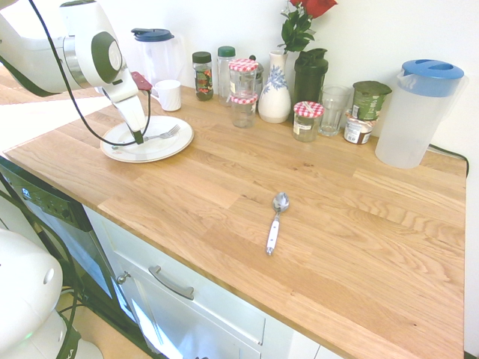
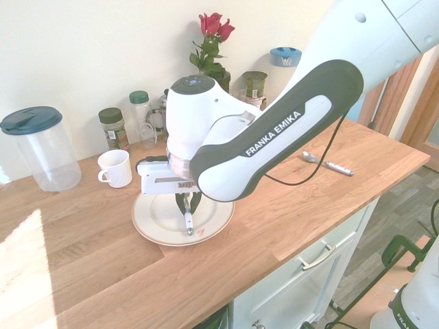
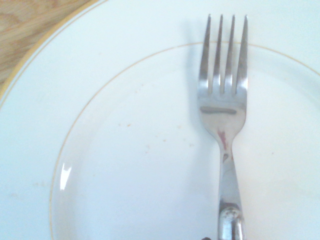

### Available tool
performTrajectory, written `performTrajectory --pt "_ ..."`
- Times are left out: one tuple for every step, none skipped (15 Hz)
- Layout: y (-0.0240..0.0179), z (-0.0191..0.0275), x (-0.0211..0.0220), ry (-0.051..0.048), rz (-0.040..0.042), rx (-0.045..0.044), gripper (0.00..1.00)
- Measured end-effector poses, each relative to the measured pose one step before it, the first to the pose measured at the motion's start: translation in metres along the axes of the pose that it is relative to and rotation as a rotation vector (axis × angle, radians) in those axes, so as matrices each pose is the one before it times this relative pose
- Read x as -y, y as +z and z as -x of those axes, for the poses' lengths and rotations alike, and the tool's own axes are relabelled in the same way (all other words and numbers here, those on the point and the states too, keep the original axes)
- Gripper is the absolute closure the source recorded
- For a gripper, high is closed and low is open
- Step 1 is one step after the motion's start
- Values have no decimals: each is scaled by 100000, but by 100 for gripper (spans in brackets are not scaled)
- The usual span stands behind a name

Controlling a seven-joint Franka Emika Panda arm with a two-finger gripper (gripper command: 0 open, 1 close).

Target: Put the fork into the plate

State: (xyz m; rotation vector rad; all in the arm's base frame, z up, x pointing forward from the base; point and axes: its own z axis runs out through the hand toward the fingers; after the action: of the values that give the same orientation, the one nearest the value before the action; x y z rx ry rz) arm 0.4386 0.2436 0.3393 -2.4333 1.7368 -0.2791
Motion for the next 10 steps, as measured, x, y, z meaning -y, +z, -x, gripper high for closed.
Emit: performTrajectory --pt "6 -54 9 204 43 219 0" --pt "1 -14 3 99 44 148 0" --pt "22 -30 -16 48 102 112 0" --pt "61 -36 -59 59 217 121 0" --pt "65 -39 -62 118 234 149 0" --pt "11 -47 0 121 86 182 0" --pt "2 -31 6 -97 23 54 0" --pt "0 -21 4 -77 -1 -7 0" --pt "-29 -75 23 -30 -102 -28 0" --pt "-192 -172 82 -27 -478 -161 0"
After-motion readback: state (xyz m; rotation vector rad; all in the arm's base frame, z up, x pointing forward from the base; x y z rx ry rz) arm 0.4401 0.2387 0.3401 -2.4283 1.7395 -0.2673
